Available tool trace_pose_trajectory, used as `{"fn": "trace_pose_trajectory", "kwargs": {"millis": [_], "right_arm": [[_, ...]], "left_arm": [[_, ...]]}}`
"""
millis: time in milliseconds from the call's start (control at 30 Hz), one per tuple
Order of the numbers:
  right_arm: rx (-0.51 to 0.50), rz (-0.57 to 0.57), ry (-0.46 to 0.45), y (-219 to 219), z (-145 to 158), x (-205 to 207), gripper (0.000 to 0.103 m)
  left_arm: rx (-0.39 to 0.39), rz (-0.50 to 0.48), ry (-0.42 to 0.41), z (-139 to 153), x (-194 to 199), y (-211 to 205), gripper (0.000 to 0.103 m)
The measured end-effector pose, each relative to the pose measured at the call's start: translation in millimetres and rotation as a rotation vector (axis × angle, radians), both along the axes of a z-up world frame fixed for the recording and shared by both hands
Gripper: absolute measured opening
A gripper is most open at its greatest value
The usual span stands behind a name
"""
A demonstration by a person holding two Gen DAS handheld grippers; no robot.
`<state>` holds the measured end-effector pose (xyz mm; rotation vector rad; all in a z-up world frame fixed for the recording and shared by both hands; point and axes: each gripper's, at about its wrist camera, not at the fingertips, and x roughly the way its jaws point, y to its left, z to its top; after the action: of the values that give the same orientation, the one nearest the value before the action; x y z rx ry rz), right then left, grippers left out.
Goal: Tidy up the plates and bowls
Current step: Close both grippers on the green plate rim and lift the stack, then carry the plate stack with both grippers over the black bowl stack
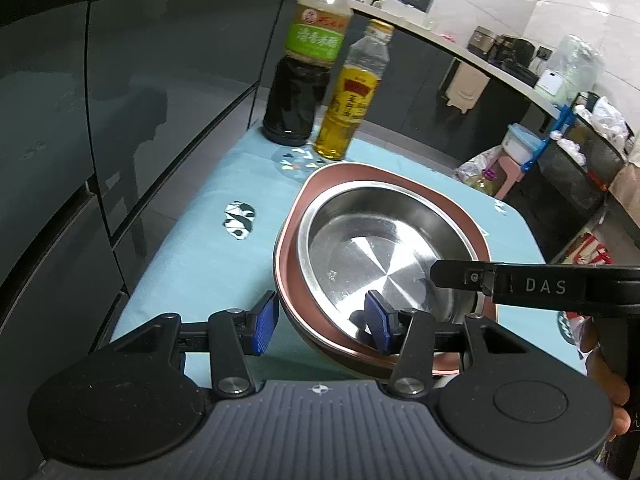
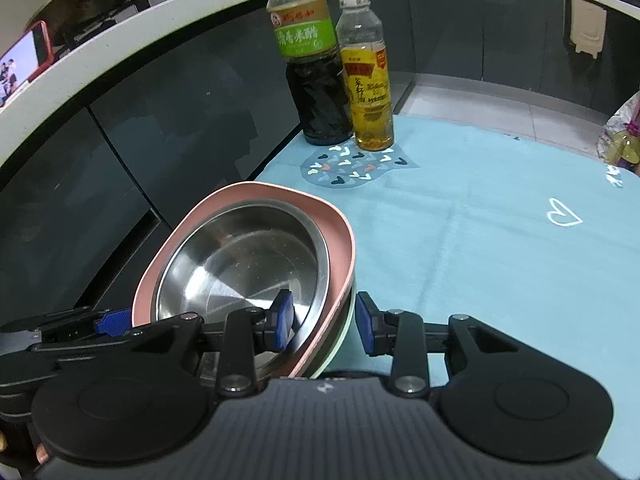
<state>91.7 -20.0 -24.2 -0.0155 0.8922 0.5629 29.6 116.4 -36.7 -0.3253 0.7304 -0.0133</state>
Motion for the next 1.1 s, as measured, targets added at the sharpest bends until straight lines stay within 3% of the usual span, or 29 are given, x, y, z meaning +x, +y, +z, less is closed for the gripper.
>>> {"fn": "trace_pose_trajectory", "kwargs": {"millis": [467,933,1100], "right_arm": [[0.022,-0.110,-0.050,-60,9,-61,0.029],[0.044,-0.163,0.038,-92,-17,-73,0.029],[0.073,-0.174,0.067,-94,-28,-66,0.029]], "left_arm": [[-0.002,-0.147,0.014,1,-41,-55,0.044],[0.027,-0.216,0.101,-15,-52,-81,0.044],[0.005,-0.223,0.096,-15,-51,-77,0.045]]}}
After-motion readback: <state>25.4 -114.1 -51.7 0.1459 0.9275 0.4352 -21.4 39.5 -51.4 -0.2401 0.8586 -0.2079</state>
